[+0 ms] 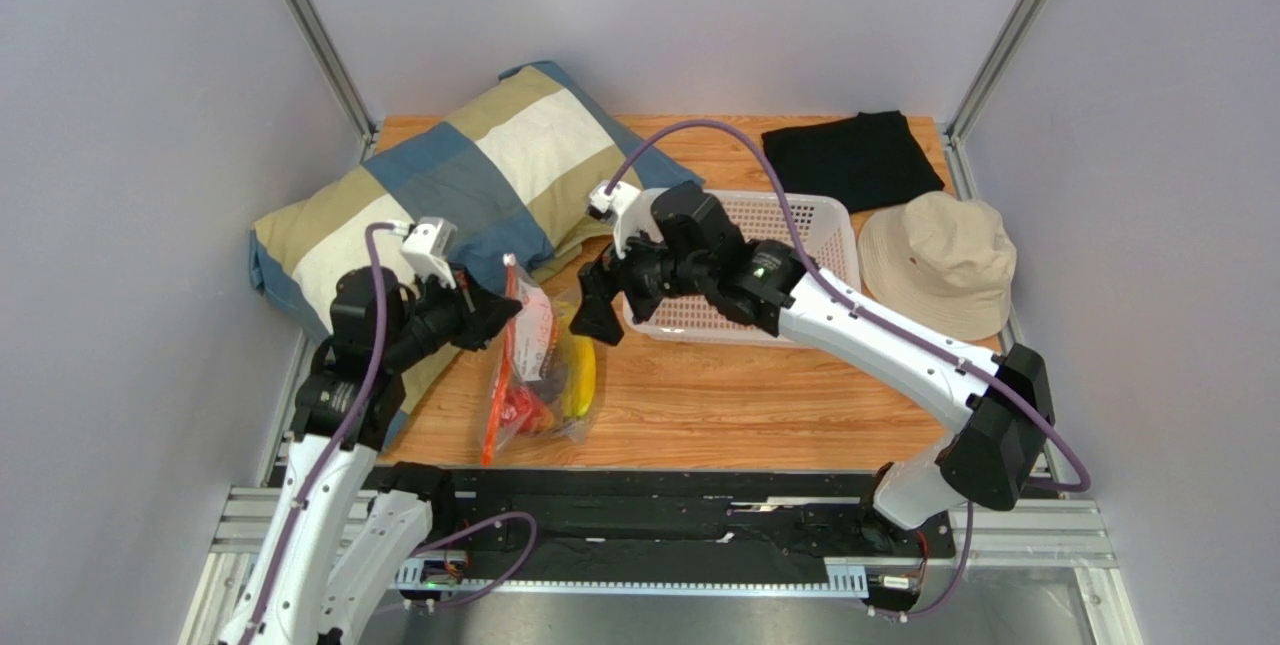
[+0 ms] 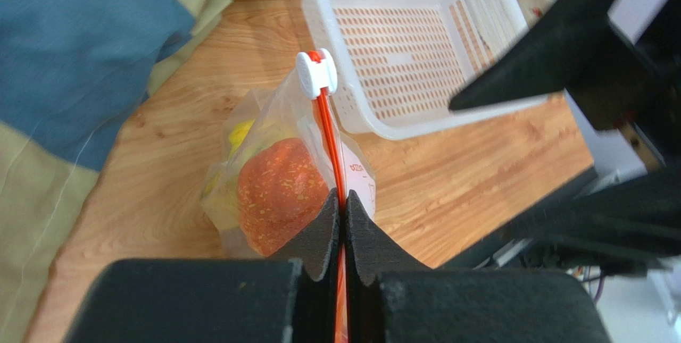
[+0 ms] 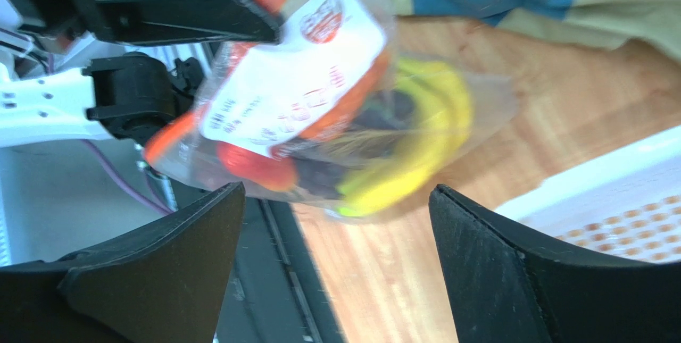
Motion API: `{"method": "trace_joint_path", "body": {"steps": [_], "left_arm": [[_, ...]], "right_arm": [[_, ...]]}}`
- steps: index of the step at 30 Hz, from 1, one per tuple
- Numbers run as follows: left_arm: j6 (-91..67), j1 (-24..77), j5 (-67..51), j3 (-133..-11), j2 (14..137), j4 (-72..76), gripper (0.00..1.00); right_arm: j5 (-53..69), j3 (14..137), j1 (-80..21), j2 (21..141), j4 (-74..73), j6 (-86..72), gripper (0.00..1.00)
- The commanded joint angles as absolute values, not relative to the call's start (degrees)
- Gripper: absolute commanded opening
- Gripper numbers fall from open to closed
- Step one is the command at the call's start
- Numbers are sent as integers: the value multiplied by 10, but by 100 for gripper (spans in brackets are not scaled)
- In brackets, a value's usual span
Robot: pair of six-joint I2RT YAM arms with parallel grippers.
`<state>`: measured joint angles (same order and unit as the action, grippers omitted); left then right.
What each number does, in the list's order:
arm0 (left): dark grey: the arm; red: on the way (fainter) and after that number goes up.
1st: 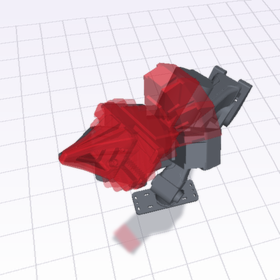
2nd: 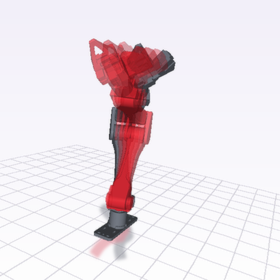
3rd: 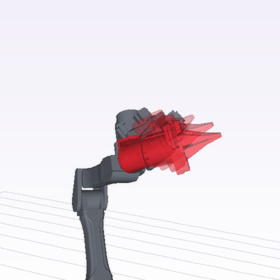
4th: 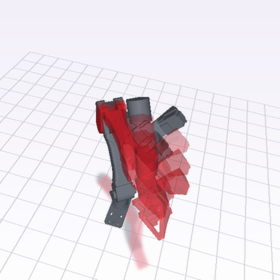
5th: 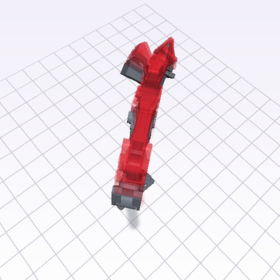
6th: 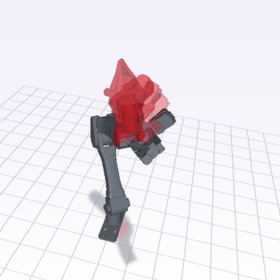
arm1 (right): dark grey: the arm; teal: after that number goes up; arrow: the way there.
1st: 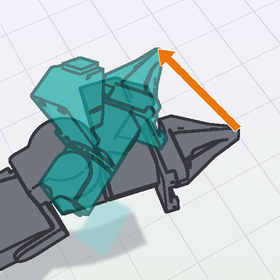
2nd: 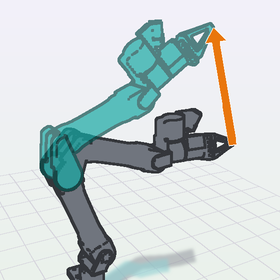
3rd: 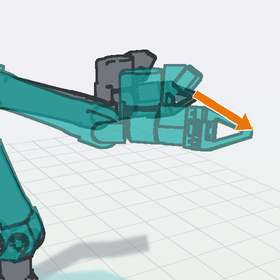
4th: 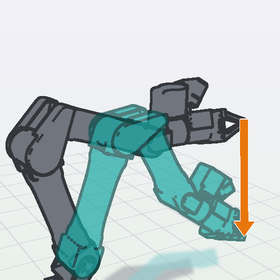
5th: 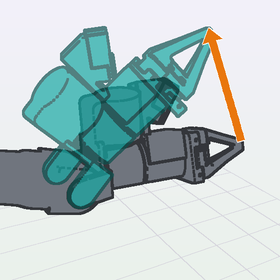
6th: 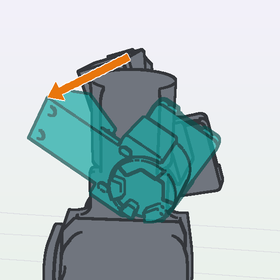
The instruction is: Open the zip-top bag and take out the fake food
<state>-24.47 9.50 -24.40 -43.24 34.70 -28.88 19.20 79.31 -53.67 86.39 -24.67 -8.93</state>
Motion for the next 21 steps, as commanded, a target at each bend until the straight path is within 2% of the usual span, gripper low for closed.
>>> {"method": "trace_joint_path", "body": {"steps": [1,8,15,21], "left_arm": [[-113,95,-391,-492,404,-293,0],[-39,95,-530,-544,451,-342,0],[-38,95,-547,-545,441,-350,0],[-47,95,-573,-539,438,-334,0]], "right_arm": [[323,808,-504,847,-248,33,91],[398,834,-483,871,-243,119,92],[491,867,-439,897,-214,134,91],[577,907,-437,947,-220,138,80]]}}
